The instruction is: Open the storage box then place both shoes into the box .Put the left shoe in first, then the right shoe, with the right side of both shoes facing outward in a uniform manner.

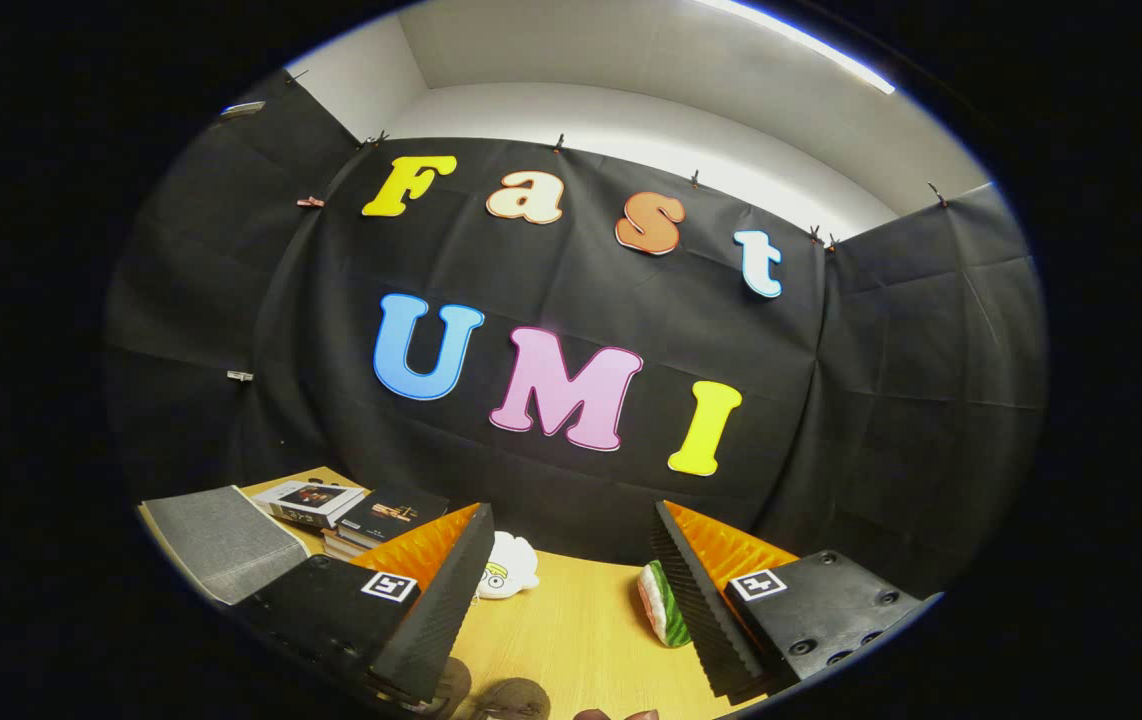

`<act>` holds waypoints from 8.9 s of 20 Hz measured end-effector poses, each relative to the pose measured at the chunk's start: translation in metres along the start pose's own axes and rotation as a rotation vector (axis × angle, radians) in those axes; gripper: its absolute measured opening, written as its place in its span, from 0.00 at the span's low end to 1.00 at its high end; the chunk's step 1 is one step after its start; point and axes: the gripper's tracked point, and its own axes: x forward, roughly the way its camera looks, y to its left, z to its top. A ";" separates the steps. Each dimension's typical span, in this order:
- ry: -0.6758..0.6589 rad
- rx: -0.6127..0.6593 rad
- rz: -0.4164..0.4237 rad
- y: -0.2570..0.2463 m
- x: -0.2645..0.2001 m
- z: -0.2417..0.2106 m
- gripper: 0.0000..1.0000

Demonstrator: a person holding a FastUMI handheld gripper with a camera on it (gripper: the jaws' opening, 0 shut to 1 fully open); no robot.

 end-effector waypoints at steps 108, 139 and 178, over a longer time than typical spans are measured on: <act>0.623 1.037 0.900 0.375 -0.043 -0.012 0.97; 1.024 0.319 0.275 0.163 -0.083 -0.370 0.72; 0.884 0.550 0.268 0.315 0.003 -0.122 0.07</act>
